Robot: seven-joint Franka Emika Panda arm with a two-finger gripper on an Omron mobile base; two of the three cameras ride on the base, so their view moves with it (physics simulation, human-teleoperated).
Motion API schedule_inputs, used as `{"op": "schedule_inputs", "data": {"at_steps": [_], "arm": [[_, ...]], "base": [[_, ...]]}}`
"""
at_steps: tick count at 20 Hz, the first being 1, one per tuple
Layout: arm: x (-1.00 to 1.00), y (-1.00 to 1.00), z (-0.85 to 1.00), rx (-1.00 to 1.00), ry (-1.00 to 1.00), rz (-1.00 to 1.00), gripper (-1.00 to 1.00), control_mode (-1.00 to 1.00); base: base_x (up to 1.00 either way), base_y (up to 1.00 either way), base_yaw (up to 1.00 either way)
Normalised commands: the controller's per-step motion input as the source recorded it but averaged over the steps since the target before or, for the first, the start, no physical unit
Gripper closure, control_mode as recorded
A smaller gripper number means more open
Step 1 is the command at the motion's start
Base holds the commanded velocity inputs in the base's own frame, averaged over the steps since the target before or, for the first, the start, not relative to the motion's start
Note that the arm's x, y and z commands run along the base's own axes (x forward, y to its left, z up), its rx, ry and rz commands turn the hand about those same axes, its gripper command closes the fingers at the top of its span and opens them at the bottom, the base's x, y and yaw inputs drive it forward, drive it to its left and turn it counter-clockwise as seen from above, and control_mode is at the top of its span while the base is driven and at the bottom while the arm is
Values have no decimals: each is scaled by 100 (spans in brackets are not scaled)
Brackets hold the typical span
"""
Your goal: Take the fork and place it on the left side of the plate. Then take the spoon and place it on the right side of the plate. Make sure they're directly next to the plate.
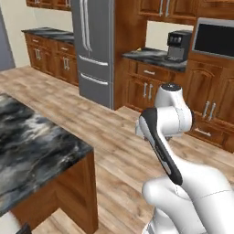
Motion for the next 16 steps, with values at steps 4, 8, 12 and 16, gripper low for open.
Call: {"op": "schedule_inputs", "data": {"at_steps": [4, 8, 12, 16], "arm": [[0, 0, 0, 0, 0, 0, -100, 100], [0, 0, 0, 0, 0, 0, -100, 100], [0, 0, 0, 0, 0, 0, -100, 100], [0, 0, 0, 0, 0, 0, -100, 100]], "base": [[27, -96, -50], [68, -57, -43], [100, -14, -31], [100, 0, -22]]}}
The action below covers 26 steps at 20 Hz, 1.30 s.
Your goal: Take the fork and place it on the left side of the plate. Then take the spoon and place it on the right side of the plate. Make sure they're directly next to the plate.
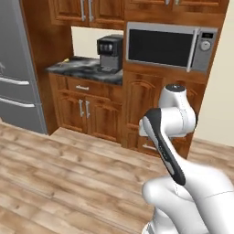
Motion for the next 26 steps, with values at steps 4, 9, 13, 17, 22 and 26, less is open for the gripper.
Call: {"op": "schedule_inputs", "data": {"at_steps": [4, 9, 13, 17, 22, 26], "arm": [[0, 0, 0, 0, 0, 0, -100, 100], [0, 0, 0, 0, 0, 0, -100, 100], [0, 0, 0, 0, 0, 0, -100, 100], [0, 0, 0, 0, 0, 0, -100, 100], [0, 0, 0, 0, 0, 0, -100, 100], [0, 0, 0, 0, 0, 0, -100, 100]], "base": [[100, 22, -15], [100, 51, -2], [100, 57, 0], [100, 40, -2], [100, 38, -10], [100, 48, -18]]}}
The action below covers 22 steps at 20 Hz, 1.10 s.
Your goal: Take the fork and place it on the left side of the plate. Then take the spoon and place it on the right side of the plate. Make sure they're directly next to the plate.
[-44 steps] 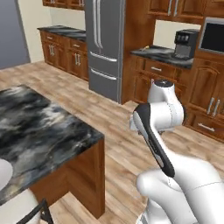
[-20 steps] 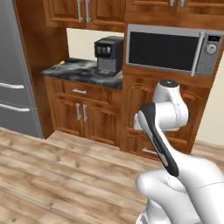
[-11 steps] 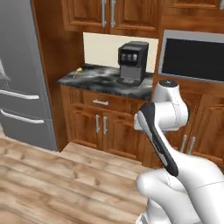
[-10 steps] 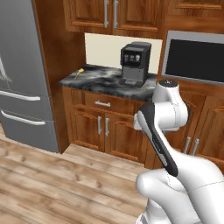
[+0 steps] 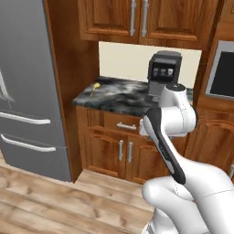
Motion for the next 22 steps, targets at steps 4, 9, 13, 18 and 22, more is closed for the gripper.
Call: {"op": "schedule_inputs", "data": {"at_steps": [4, 9, 13, 18, 22], "arm": [[0, 0, 0, 0, 0, 0, -100, 100], [0, 0, 0, 0, 0, 0, -100, 100], [0, 0, 0, 0, 0, 0, -100, 100], [0, 0, 0, 0, 0, 0, -100, 100], [0, 0, 0, 0, 0, 0, -100, 100]], "base": [[100, 62, -24], [100, 55, -34], [100, 57, -41], [91, 51, -38], [81, 9, -25]]}}
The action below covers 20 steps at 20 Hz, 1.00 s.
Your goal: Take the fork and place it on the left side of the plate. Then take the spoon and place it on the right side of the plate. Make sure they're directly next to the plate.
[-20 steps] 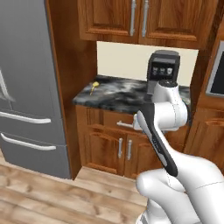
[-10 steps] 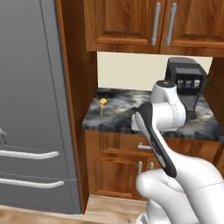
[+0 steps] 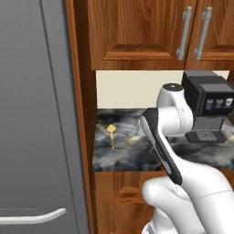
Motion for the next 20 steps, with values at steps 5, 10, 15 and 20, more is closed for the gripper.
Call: {"op": "schedule_inputs", "data": {"at_steps": [5, 10, 15, 20], "arm": [[0, 0, 0, 0, 0, 0, -100, 100], [0, 0, 0, 0, 0, 0, -100, 100], [0, 0, 0, 0, 0, 0, -100, 100], [39, 58, -64, 0, 1, 2, -100, -100]], "base": [[58, 3, -12], [1, 25, 0], [14, 47, 0], [0, 0, 0]]}}
